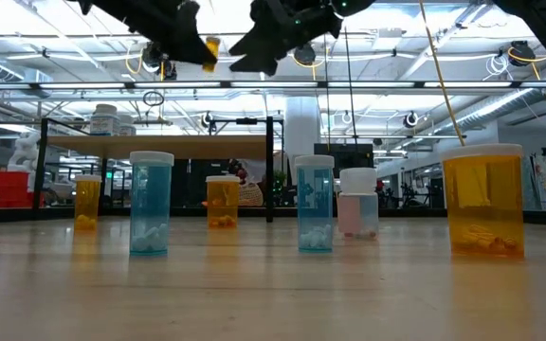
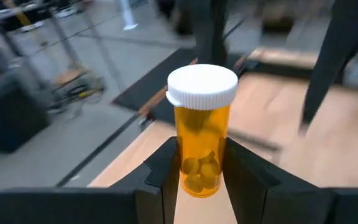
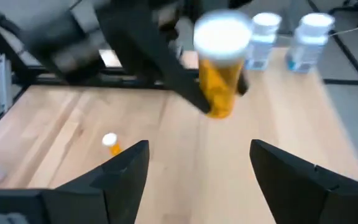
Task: Pick and place medicine bottles onto shelf by color
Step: Put the right small orange pill bottle on the shelf
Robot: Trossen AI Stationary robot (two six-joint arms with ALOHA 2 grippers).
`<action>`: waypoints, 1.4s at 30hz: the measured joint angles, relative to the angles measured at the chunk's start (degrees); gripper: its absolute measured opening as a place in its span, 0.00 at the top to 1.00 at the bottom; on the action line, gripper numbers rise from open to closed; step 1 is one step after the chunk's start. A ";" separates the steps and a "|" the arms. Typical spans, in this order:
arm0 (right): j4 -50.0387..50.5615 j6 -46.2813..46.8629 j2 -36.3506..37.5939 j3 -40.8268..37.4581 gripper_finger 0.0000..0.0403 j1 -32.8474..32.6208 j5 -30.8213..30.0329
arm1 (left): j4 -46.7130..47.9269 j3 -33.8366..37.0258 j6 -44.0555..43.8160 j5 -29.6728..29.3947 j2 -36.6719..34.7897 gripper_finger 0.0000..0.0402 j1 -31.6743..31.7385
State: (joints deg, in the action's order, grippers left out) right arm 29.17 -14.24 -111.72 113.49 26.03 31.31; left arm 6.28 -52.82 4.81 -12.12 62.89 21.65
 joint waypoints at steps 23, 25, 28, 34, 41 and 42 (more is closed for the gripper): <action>-35.49 6.07 8.57 -24.94 0.48 -7.18 -7.56 | -7.39 0.00 -2.11 6.22 0.07 0.72 -8.32; -35.76 6.08 9.97 -26.21 0.50 -7.27 -7.53 | -7.71 0.00 -1.90 6.14 0.09 0.72 -8.65; -37.09 6.09 12.18 -28.41 0.51 -7.45 -7.52 | -8.54 0.00 -0.97 6.16 0.09 0.72 -9.03; -45.62 7.02 13.66 -33.07 0.54 -8.65 -7.48 | -12.43 0.02 -0.42 6.16 1.20 0.72 -9.85; -47.74 7.69 13.62 -34.14 0.59 -9.08 -7.54 | -14.41 -0.04 0.45 5.93 3.89 0.72 -10.54; -47.55 7.69 13.53 -34.14 0.60 -9.12 -7.56 | -14.38 -0.02 0.49 6.02 3.92 0.72 -10.54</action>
State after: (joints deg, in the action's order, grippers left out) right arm -18.38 -6.55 -98.19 79.35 16.91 23.75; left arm -8.10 -52.84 5.30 -6.10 66.81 11.11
